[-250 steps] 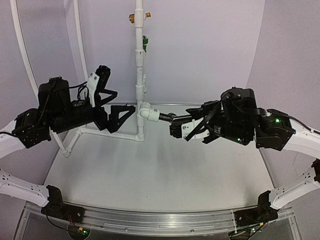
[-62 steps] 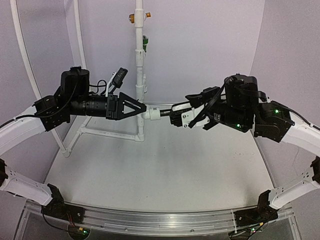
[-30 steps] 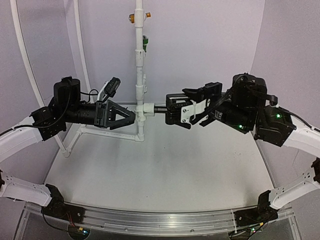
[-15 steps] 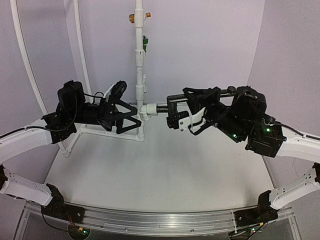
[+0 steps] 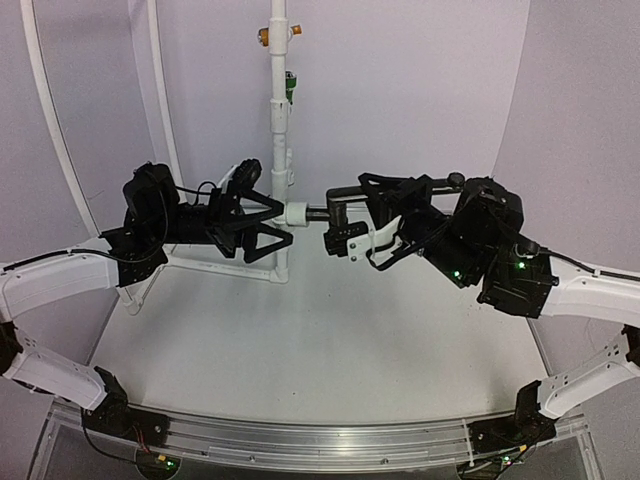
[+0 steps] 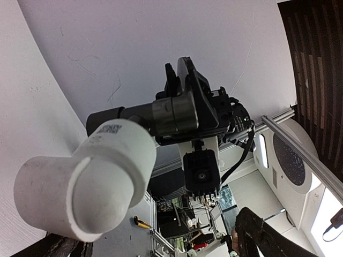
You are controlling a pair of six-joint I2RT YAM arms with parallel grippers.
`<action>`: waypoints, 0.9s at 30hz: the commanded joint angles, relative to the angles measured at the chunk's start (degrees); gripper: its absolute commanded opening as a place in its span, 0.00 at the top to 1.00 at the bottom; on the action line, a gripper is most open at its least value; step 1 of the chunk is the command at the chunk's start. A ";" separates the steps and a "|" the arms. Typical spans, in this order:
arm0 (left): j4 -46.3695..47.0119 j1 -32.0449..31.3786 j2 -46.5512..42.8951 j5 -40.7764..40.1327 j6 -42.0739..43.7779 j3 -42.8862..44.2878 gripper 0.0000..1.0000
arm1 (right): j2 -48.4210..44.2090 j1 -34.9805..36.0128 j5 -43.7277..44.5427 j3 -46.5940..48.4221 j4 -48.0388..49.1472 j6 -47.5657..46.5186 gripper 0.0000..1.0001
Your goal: Install the water faucets
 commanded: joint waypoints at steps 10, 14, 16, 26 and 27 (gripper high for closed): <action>3.65 0.23 0.65 -4.98 0.99 0.24 0.15 | -3.65 4.00 -1.12 -1.89 4.09 4.07 1.00; 1.51 0.23 0.29 -5.61 4.16 0.53 0.13 | -3.31 4.72 0.44 0.43 0.53 9.45 1.00; 0.94 0.23 0.22 -5.47 5.25 0.61 0.15 | -3.16 4.73 0.87 1.95 -2.21 12.54 1.00; 2.35 0.20 -4.95 -3.37 15.10 -1.62 0.39 | -2.81 4.73 2.90 3.58 -8.35 17.52 1.00; 2.11 0.17 -5.47 -3.08 15.99 -1.66 0.40 | -2.85 4.73 2.84 3.55 -8.75 17.54 1.00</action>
